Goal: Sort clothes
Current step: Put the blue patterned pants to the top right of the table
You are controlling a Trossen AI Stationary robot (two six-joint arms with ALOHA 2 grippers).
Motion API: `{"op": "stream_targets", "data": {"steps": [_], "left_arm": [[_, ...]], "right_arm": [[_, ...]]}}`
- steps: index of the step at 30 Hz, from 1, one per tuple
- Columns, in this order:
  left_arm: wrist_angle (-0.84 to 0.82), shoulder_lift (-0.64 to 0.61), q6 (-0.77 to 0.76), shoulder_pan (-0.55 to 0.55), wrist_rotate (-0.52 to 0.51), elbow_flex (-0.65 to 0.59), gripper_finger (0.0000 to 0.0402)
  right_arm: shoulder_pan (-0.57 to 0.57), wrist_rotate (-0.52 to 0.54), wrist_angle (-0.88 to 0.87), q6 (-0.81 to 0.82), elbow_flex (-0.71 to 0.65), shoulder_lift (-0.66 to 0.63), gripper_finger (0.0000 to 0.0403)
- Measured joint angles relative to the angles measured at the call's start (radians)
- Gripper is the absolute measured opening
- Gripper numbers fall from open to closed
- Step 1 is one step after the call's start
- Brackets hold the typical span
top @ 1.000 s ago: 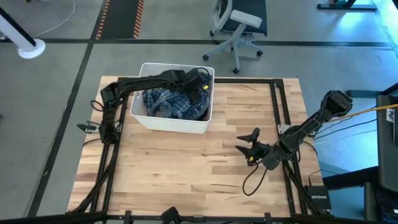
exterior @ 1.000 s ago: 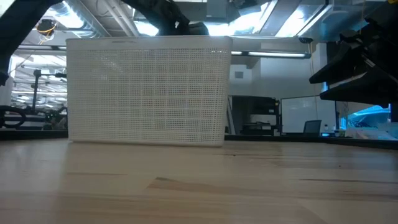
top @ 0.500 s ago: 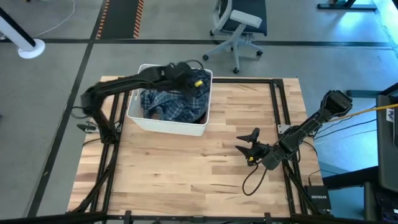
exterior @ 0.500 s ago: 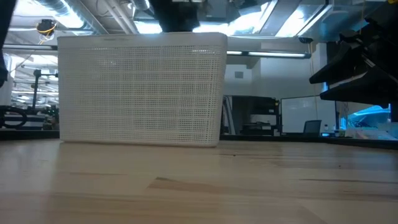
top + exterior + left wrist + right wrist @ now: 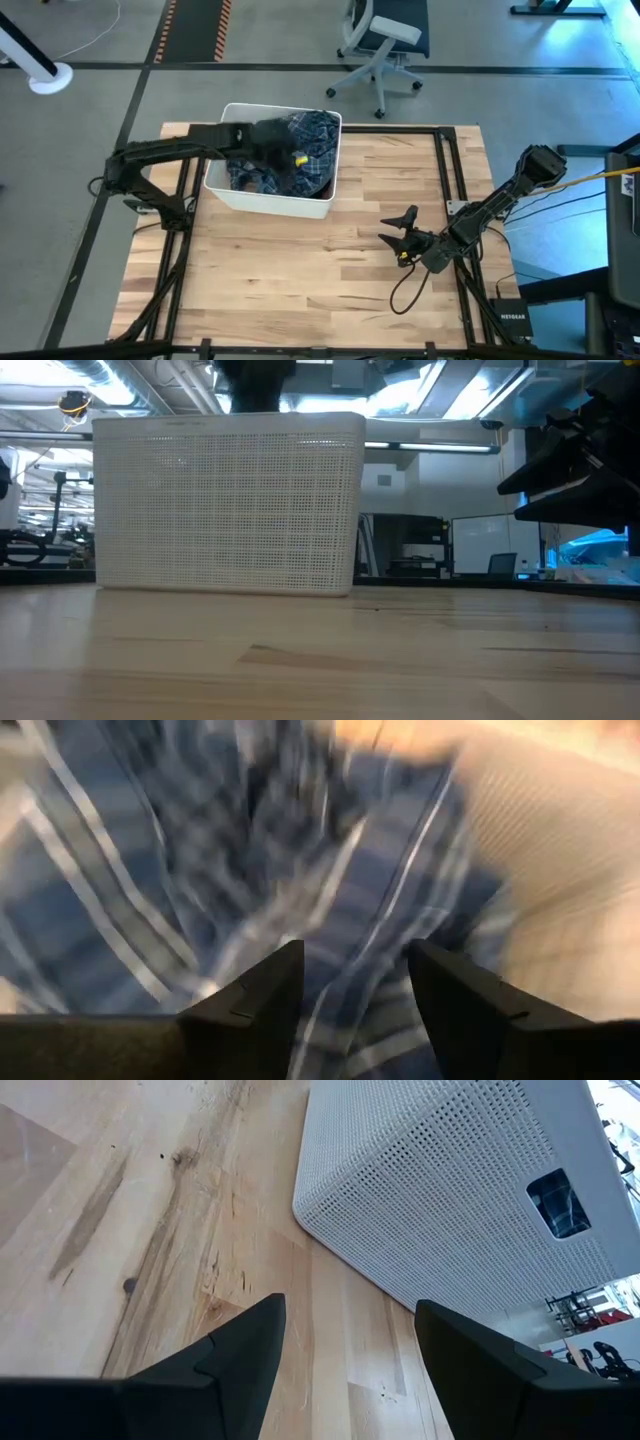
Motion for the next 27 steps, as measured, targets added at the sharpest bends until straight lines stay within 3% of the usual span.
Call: {"op": "stream_targets", "data": {"steps": [7,12,19,27], "left_arm": [[0.156,0.002,-0.053,0.074,-0.018,-0.313,0.0178],[0.232,-0.003,-0.065,0.127,-0.006,-0.447,0.0178],[0.176,-0.020,-0.056,0.130,-0.021,-0.394,0.0178],[0.184,-0.188,-0.033,0.024,-0.020,-0.283,0.0178]], "right_arm": [[0.000,0.005,0.000,0.002,0.000,0.000,0.0243],[0.000,0.013,0.000,0.002,0.000,0.000,0.0243],[0.000,0.021,0.000,0.002,0.000,0.000,0.0243],[0.000,-0.012,-0.010,0.048,0.000,0.000,0.0243]]}}
